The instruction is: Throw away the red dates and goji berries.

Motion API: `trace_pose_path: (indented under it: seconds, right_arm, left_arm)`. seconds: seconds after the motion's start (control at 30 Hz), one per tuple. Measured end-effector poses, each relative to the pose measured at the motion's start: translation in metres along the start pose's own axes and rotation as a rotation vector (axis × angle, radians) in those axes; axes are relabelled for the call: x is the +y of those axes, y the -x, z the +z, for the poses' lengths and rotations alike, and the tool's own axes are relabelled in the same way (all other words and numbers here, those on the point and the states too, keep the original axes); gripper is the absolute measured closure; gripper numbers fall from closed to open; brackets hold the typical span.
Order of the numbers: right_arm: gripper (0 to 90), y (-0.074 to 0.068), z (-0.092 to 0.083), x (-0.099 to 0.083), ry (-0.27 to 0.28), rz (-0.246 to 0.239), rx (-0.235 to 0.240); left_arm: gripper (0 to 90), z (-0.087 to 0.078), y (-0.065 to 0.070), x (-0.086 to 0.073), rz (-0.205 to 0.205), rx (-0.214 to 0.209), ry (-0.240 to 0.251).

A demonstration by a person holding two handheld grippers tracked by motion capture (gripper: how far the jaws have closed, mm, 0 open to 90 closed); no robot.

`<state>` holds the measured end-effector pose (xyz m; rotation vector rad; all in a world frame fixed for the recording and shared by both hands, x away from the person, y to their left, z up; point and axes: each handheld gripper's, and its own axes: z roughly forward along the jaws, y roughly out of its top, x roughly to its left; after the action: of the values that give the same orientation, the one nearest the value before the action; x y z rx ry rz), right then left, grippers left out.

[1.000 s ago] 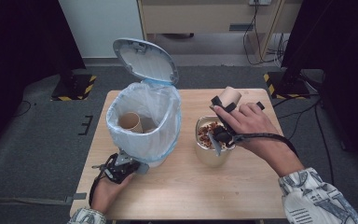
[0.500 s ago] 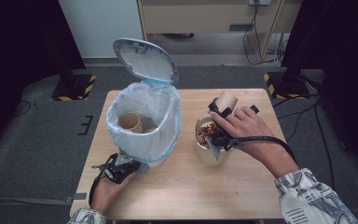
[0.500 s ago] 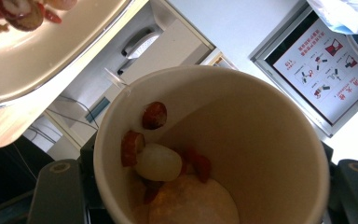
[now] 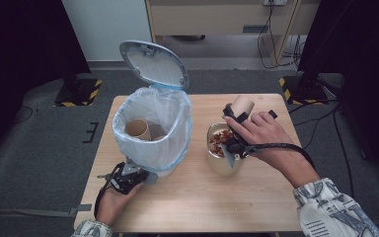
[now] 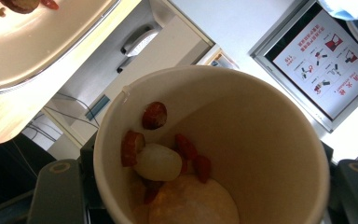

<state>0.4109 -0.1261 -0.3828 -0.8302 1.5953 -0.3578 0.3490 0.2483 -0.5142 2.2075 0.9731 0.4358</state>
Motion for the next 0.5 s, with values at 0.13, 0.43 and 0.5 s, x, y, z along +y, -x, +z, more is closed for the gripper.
trace_pose_path:
  seconds: [0.13, 0.43, 0.5]
  right_arm:
    - [28.7, 0.003, -0.001, -0.001, -0.003, -0.018, -0.016]
    - [28.7, 0.002, -0.001, 0.001, -0.022, -0.079, -0.020]
    - [28.9, 0.003, 0.002, -0.004, -0.071, -0.060, -0.031]
  left_arm:
    - [90.0, 0.000, 0.000, 0.000, 0.000, 0.000, 0.000]
    - [90.0, 0.000, 0.000, 0.000, 0.000, 0.000, 0.000]
    - [90.0, 0.000, 0.000, 0.000, -0.001, 0.000, 0.000]
